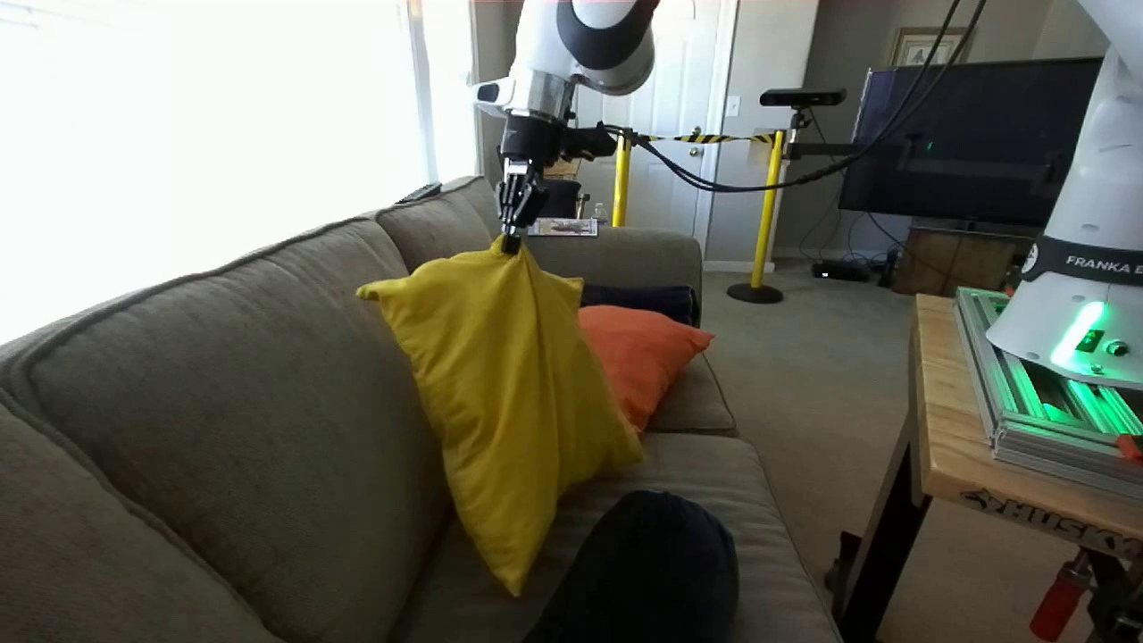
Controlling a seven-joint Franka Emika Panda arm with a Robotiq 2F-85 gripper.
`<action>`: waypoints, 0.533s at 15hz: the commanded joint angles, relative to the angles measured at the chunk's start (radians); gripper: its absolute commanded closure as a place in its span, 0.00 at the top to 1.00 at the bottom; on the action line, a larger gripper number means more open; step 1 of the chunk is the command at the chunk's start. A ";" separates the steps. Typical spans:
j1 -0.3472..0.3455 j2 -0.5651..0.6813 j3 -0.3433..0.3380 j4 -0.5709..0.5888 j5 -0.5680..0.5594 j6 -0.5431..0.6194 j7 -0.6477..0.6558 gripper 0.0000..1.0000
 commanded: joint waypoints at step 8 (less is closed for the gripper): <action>0.246 0.057 -0.299 0.032 -0.153 0.272 0.260 0.01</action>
